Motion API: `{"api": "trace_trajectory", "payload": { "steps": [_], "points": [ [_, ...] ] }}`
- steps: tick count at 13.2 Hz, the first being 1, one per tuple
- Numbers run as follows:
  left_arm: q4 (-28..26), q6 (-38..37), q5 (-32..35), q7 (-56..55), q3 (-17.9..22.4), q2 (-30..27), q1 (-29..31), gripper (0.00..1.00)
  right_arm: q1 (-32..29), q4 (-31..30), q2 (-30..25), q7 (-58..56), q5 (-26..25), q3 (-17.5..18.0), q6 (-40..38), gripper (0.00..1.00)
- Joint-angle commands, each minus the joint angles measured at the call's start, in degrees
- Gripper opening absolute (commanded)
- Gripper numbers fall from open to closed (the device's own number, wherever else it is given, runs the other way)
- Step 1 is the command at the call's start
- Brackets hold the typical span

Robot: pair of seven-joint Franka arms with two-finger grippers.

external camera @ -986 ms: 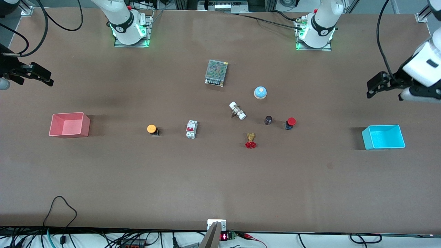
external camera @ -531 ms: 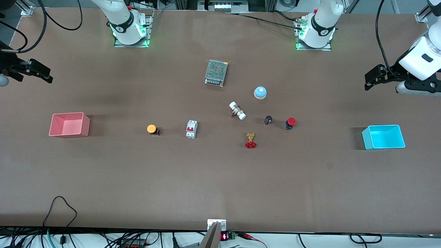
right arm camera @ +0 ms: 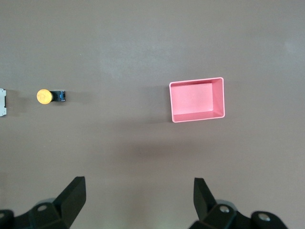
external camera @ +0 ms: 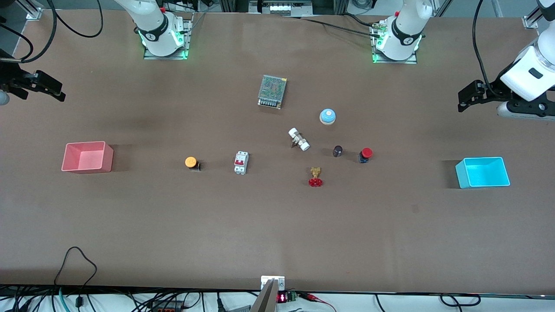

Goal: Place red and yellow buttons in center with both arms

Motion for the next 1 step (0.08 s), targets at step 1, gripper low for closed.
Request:
{"api": "trace_trajectory", "payload": {
  "steps": [1],
  "points": [
    [1.1,-1.5,-0.8,1.6,0.8,0.3,-0.7,1.0,-0.2,0.3,-0.7,0.7,0.0,0.3,-1.1,1.0]
  ]
}}
